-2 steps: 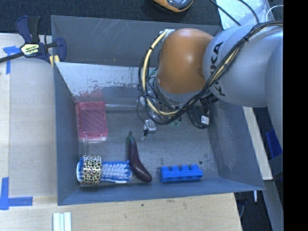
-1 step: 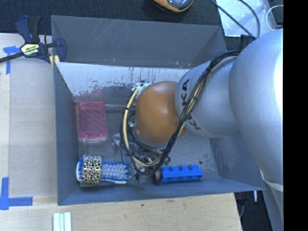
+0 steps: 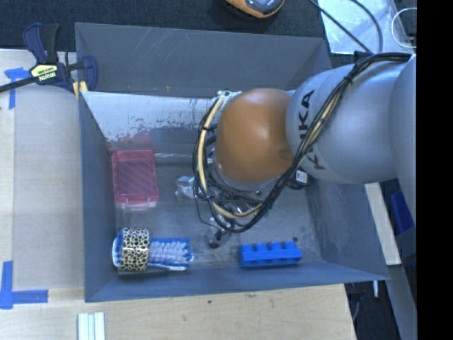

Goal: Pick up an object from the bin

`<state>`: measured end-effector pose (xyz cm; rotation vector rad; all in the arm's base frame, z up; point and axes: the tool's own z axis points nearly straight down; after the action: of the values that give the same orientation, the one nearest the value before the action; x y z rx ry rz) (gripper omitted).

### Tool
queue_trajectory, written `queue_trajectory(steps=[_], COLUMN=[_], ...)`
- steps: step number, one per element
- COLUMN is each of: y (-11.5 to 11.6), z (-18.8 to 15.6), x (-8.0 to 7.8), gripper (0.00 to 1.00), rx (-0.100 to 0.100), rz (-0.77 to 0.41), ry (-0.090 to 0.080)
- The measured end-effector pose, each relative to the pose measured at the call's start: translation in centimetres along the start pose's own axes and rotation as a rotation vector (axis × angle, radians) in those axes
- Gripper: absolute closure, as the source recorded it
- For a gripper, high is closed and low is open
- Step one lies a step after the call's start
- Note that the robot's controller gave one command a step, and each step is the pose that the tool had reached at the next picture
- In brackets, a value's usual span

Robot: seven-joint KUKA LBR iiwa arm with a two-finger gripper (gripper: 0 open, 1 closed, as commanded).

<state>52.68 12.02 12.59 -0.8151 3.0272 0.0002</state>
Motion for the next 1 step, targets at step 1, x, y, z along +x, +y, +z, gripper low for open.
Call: queue_trajectory(steps=[1], y=[10.81], z=[2.47], x=[-2.26], gripper=[0.0], rx=[-0.002], rz=[0.185], ry=[0.011])
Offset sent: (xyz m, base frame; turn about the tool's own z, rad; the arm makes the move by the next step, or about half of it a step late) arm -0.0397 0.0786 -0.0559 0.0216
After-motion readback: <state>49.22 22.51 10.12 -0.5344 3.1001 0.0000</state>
